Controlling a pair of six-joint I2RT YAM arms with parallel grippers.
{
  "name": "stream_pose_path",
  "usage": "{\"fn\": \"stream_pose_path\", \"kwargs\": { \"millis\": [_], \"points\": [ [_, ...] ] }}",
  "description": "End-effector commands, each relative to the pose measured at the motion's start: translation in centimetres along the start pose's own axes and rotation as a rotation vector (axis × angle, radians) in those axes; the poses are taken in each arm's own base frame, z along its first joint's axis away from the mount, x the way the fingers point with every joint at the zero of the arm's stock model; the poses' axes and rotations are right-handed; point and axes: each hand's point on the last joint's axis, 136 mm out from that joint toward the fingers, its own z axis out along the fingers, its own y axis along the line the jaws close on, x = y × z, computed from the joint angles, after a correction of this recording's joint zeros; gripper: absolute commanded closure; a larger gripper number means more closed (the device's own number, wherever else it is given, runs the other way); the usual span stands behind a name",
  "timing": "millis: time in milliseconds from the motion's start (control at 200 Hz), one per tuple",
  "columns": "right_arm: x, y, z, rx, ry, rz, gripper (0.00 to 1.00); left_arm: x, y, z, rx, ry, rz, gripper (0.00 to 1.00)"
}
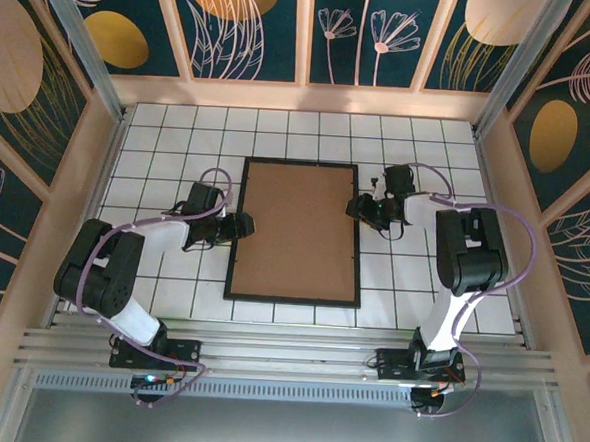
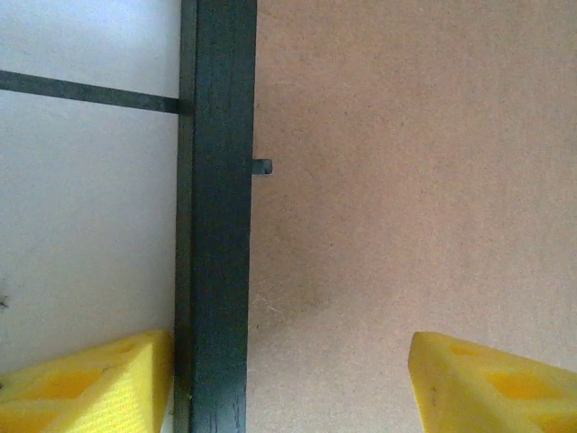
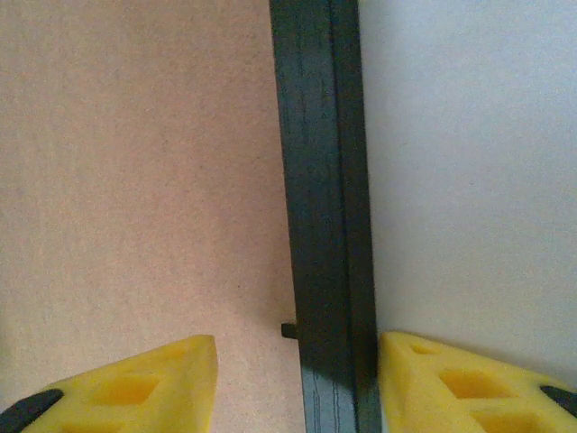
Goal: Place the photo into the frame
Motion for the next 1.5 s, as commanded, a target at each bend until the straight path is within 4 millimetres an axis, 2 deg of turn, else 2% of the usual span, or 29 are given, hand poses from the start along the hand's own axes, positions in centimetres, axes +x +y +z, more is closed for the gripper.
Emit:
{"fn": "stream_pose_path", "kwargs": {
  "millis": [0, 125, 310, 375, 445, 565, 661, 766, 851, 951, 1016, 1051, 1081, 1166, 1241, 1366, 1491],
  "points": [
    [-1.7, 3.3, 0.8, -0.123, -0.013, -0.025, 0.52, 1.7, -2.0, 0.2, 0.115, 0.062, 0.008, 0.32],
    [-4.6, 5.2, 1.8, -0.160, -0.047, -0.042, 0.53, 4.2, -4.0, 0.6, 0.166, 0.118, 0.054, 0.32],
    [-8.8, 9.0, 4.6, -0.215, -0.070, -0.083, 0.53, 9.5, -9.2, 0.7, 0.299, 0.232, 0.173, 0.32],
    [-10.0, 9.1, 5.1, -0.175, -0.080, -0.108, 0.52, 10.5, -9.8, 0.1, 0.305, 0.244, 0.220, 0.32],
    [-11.4, 8.0, 4.5, -0.091, -0.114, -0.129, 0.49, 10.5, -9.3, -0.9, 0.271, 0.219, 0.257, 0.30],
    [-13.2, 5.4, 1.0, 0.056, -0.206, -0.146, 0.43, 7.2, -7.0, -2.3, 0.070, 0.065, 0.329, 0.27],
    [-12.5, 3.8, -2.1, 0.133, -0.246, -0.147, 0.37, 3.2, -6.2, -3.5, -0.007, -0.069, 0.306, 0.26],
    [-9.7, 1.9, -4.8, 0.215, -0.261, -0.145, 0.31, -2.3, -5.3, -5.0, -0.039, -0.230, 0.231, 0.23],
    [-7.1, -0.6, -7.0, 0.275, -0.265, -0.103, 0.27, -6.5, -5.3, -5.4, -0.050, -0.336, 0.217, 0.18],
    [-4.5, -3.7, -9.6, 0.292, -0.286, -0.016, 0.23, -10.5, -4.5, -4.0, -0.085, -0.356, 0.200, 0.15],
    [-3.2, -5.2, -10.8, 0.286, -0.302, 0.036, 0.21, -12.2, -3.5, -2.3, -0.107, -0.338, 0.196, 0.14],
    [-2.6, -6.0, -11.4, 0.291, -0.311, 0.061, 0.20, -13.9, -3.9, -2.0, -0.105, -0.343, 0.209, 0.13],
    [-2.1, -6.7, -11.8, 0.296, -0.318, 0.080, 0.20, -14.3, -3.1, -0.4, -0.123, -0.307, 0.209, 0.13],
    [-1.0, -8.0, -12.1, 0.298, -0.331, 0.120, 0.19, -15.7, -2.8, 2.0, -0.146, -0.253, 0.238, 0.12],
    [-0.2, -8.6, -11.6, 0.274, -0.323, 0.156, 0.19, -16.4, -2.4, 3.8, -0.161, -0.216, 0.250, 0.12],
    [0.8, -8.8, -10.2, 0.227, -0.290, 0.192, 0.20, -17.2, -2.7, 6.0, -0.125, -0.160, 0.261, 0.12],
    [1.3, -8.4, -8.9, 0.165, -0.263, 0.210, 0.24, -16.7, -3.1, 7.9, -0.077, -0.088, 0.265, 0.15]
  ]
}}
